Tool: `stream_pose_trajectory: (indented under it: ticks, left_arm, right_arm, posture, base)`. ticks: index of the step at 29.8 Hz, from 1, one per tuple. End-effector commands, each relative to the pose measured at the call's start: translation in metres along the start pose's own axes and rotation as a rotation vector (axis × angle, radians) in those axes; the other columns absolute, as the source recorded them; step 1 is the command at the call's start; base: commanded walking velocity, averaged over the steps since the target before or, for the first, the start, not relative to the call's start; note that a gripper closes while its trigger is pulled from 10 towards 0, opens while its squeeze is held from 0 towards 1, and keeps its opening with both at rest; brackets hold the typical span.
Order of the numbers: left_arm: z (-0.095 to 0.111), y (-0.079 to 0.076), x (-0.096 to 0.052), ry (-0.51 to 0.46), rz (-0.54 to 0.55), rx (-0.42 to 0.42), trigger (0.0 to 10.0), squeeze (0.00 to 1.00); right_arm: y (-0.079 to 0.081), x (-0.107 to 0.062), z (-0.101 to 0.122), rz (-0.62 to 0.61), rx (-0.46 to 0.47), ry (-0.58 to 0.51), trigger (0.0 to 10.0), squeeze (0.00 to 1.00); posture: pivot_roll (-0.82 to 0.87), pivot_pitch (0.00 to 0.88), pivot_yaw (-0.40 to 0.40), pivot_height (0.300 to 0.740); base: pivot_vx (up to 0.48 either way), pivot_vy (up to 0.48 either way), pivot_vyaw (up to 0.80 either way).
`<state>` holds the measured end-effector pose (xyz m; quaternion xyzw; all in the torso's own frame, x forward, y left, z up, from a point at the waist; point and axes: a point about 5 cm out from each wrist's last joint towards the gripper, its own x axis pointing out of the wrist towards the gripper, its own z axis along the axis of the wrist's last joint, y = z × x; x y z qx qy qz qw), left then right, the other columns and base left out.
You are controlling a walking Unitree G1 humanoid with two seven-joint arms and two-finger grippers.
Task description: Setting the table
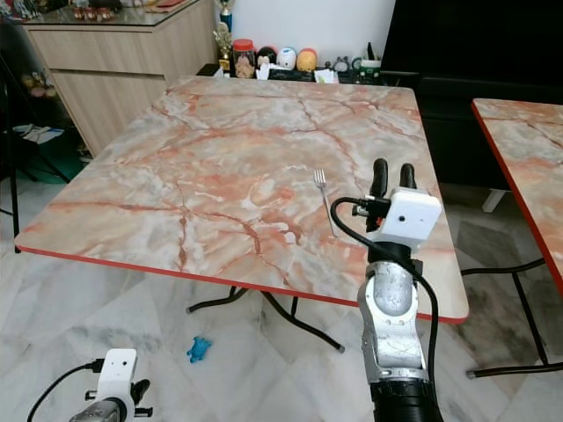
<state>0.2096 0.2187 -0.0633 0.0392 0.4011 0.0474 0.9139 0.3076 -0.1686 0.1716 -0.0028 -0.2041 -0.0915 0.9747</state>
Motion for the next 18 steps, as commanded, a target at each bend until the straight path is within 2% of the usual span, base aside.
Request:
stream_pose_trajectory:
  ticks: [1, 18]
  left_arm:
    - [-0.0025, 0.0033, -0.0008, 0.006, 0.009, 0.000, 10.0, 0.00]
    - [-0.0015, 0.0038, -0.0005, 0.009, 0.015, 0.006, 10.0, 0.00]
  right_arm:
    - [0.0008, -0.0001, -0.0024, 0.002, 0.002, 0.019, 10.0, 0.00]
    - [0.0039, -0.0008, -0.0057, 0.023, 0.006, 0.043, 10.0, 0.00]
  posture:
    - [0.02, 0.000, 0.016, 0.740]
    - [0.02, 0.000, 0.017, 0.740]
  base:
    - [0.000, 0.000, 0.00]
    - [0.000, 0.000, 0.00]
